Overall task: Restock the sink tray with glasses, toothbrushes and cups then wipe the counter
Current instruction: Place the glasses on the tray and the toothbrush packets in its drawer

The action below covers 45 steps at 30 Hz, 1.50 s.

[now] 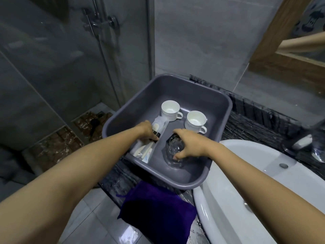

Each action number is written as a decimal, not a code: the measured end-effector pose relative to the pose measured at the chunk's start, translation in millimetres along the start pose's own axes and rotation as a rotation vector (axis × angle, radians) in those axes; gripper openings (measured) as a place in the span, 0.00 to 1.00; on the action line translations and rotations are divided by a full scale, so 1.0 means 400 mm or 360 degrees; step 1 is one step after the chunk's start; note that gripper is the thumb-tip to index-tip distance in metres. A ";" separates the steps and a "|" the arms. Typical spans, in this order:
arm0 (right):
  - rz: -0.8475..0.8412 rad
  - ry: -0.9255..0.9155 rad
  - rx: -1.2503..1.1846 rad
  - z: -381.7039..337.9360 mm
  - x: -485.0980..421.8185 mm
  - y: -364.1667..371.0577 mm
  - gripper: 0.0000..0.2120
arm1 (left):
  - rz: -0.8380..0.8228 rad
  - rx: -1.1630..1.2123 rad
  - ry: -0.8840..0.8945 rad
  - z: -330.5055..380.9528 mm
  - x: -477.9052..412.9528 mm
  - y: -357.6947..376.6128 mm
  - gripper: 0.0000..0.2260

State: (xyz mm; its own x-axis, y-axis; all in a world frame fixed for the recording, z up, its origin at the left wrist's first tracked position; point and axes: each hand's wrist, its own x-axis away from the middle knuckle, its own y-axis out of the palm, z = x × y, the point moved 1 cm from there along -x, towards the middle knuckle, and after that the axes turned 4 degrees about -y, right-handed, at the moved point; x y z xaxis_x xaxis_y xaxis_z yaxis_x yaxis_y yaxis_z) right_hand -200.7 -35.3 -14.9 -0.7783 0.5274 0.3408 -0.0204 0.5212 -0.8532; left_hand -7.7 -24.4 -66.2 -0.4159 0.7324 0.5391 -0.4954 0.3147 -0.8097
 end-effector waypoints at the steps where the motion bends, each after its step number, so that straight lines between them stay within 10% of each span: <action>1: 0.0019 0.0003 -0.0013 0.002 -0.001 0.002 0.43 | -0.0016 0.0025 -0.0019 0.007 0.000 0.001 0.31; 15: 0.0137 0.0081 0.0109 -0.010 0.016 -0.020 0.24 | -0.0285 0.0636 -0.0142 0.023 -0.012 0.006 0.09; 34: 0.0744 0.0326 -0.0232 0.050 0.387 -0.352 0.40 | -0.0457 0.1278 0.0658 0.329 0.207 -0.230 0.05; 45: 0.0887 0.0683 -0.0253 0.221 0.837 -0.372 0.39 | -0.0882 0.1233 0.0931 0.667 0.444 -0.062 0.03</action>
State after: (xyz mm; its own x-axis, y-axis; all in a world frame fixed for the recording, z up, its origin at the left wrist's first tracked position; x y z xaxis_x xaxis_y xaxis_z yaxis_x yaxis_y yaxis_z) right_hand -513.8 4.5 191.4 -0.3306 0.9434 0.0243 0.4250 0.1719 -0.8887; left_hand -272.7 -63.1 111.6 0.3318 0.8430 0.4233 -0.9273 0.3739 -0.0178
